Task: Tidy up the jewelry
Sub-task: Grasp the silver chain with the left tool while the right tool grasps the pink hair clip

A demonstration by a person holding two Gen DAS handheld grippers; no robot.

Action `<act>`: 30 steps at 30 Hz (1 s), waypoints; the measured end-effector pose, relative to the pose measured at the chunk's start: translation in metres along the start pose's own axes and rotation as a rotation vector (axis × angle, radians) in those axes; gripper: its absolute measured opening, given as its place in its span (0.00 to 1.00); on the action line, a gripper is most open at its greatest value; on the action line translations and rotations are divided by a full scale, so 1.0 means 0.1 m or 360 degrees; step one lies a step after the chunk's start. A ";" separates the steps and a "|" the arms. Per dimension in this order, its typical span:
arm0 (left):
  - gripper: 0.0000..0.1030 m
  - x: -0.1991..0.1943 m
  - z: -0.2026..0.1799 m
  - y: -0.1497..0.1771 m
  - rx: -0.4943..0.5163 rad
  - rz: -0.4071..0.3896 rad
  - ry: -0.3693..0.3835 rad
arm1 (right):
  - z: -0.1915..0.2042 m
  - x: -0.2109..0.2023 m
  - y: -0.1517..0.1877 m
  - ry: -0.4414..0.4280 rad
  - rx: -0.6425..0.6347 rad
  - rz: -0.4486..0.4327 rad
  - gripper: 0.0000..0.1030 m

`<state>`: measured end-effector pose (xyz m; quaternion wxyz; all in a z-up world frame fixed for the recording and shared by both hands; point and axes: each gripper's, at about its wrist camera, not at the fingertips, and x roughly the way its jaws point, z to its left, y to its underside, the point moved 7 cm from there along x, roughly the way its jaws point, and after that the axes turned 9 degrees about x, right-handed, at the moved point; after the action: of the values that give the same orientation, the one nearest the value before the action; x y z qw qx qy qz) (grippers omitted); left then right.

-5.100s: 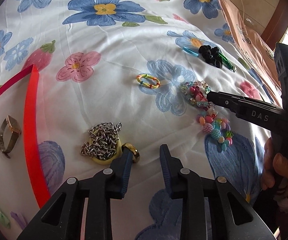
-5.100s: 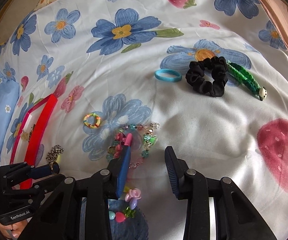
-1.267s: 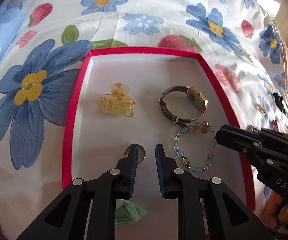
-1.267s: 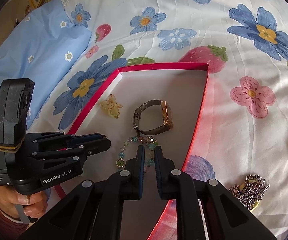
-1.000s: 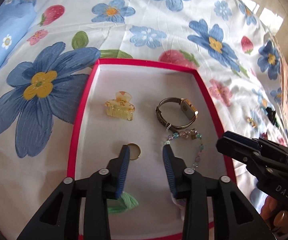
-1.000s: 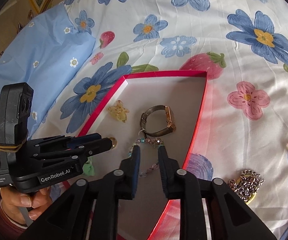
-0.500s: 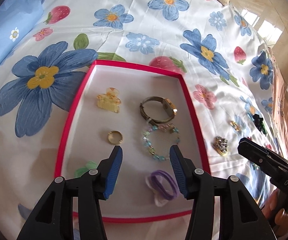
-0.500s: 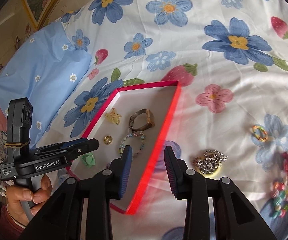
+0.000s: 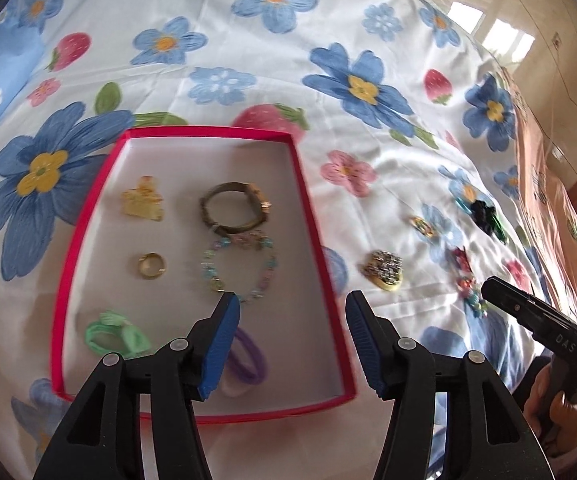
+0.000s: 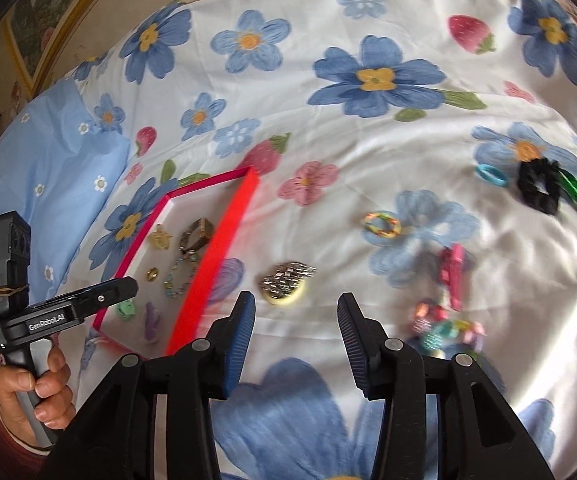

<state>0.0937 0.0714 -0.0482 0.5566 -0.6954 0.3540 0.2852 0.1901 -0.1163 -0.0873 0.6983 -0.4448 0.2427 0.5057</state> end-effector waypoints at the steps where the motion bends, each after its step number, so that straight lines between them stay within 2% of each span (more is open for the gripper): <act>1: 0.54 0.01 -0.03 -0.01 0.0013 0.0004 0.0005 | -0.07 -0.03 0.00 0.0013 0.0017 -0.0006 0.44; 9: 0.54 0.20 -0.31 -0.10 0.0117 0.0037 0.0029 | -0.50 -0.19 -0.03 0.0088 0.0122 -0.0059 0.44; 18: 0.52 0.55 -0.67 -0.27 0.0284 0.0106 0.0047 | -0.72 -0.18 -0.15 0.0114 0.0159 -0.0081 0.44; 24: 0.49 0.86 -0.88 -0.38 0.0382 0.0162 0.0042 | -0.80 -0.06 -0.25 0.0133 0.0151 -0.0066 0.44; 30: 0.38 1.22 -0.98 -0.45 0.0432 0.0240 0.0030 | -0.90 0.11 -0.34 0.0159 0.0164 -0.0032 0.44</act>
<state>0.2019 -0.0395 -0.0973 0.6190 -0.5879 0.4458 0.2692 0.2355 -0.1921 -0.1276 0.7122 -0.4353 0.2984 0.4628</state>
